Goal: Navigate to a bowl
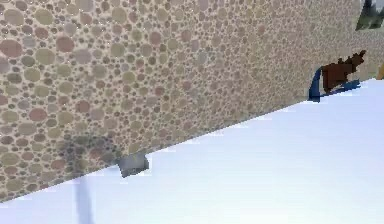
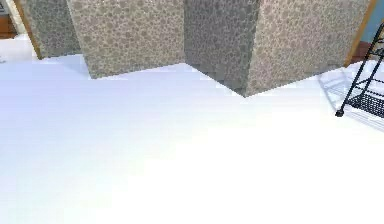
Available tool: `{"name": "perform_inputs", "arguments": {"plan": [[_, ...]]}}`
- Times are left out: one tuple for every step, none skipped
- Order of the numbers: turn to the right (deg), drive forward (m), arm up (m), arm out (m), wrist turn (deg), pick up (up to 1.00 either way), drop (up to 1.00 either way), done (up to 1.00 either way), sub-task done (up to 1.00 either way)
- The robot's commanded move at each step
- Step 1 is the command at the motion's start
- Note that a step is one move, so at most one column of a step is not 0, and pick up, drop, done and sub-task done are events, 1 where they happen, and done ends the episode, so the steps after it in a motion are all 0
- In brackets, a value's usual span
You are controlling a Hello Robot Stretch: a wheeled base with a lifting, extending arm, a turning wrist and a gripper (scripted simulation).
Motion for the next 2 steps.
{"name": "perform_inputs", "arguments": {"plan": [[45.0,0.0,0.0,0.0,0.0,0.0,0.0,0.0,0.0],[3.0,0.0,0.0,0.0,0.0,0.0,0.0,0.0,0.0]]}}
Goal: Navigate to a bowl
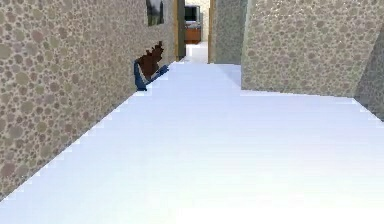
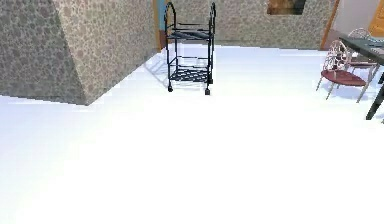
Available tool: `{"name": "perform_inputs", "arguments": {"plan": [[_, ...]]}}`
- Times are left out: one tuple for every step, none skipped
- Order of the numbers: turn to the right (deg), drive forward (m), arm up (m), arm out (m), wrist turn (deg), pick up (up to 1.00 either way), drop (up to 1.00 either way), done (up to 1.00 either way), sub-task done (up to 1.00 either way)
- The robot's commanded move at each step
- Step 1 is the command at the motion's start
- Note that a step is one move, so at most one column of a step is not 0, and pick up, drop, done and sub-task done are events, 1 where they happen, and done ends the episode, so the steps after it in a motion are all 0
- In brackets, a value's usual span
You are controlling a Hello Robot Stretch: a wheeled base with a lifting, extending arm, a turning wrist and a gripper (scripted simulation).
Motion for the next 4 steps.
{"name": "perform_inputs", "arguments": {"plan": [[0.0,1.0,0.0,0.0,0.0,0.0,0.0,0.0,0.0],[0.0,1.0,0.0,0.0,0.0,0.0,0.0,0.0,0.0],[0.0,1.0,0.0,0.0,0.0,0.0,0.0,0.0,0.0],[0.0,1.0,0.0,0.0,0.0,0.0,0.0,0.0,0.0]]}}
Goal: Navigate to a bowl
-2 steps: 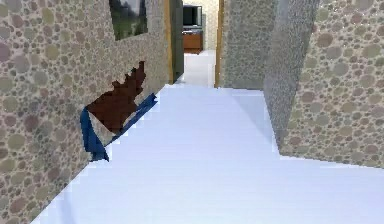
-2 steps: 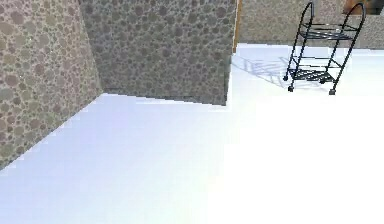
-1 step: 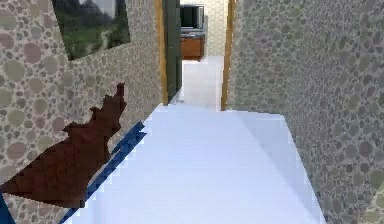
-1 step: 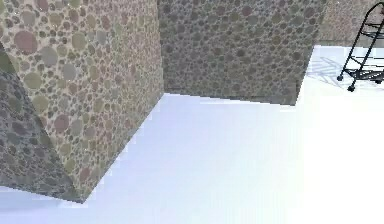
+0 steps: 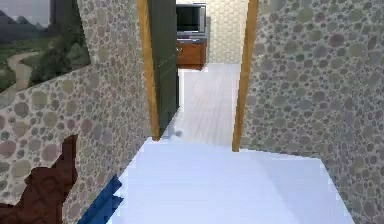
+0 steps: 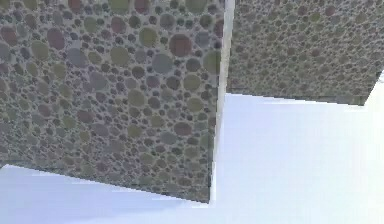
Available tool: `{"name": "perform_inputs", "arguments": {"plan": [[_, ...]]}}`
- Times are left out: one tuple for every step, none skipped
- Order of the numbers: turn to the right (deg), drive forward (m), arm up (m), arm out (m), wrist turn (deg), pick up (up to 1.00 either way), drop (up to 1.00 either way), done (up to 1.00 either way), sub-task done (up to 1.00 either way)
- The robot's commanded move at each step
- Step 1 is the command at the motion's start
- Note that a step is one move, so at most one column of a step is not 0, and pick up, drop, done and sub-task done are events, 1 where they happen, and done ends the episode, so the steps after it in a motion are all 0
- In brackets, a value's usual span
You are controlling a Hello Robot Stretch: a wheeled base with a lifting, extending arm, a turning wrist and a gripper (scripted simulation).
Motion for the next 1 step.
{"name": "perform_inputs", "arguments": {"plan": [[0.0,1.0,0.0,0.0,0.0,0.0,0.0,0.0,0.0]]}}
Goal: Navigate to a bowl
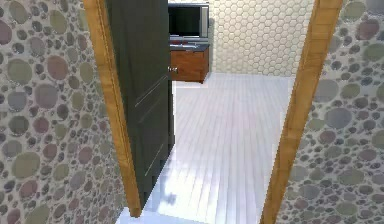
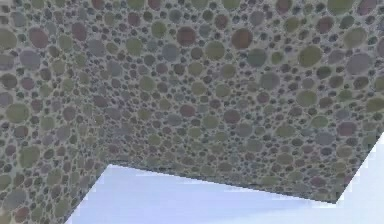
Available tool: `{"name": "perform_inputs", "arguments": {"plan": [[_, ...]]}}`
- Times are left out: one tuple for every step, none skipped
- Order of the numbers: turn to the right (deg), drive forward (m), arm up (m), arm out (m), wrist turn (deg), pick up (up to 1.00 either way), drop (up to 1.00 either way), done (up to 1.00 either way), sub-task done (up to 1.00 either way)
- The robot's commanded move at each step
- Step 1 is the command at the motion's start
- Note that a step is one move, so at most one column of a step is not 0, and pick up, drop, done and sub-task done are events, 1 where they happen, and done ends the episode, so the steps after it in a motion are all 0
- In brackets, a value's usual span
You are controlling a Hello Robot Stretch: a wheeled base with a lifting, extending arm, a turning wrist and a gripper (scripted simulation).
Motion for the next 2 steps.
{"name": "perform_inputs", "arguments": {"plan": [[0.0,0.65,0.0,0.0,0.0,0.0,0.0,0.0,0.0],[9.0,0.0,0.0,0.0,0.0,0.0,0.0,0.0,0.0]]}}
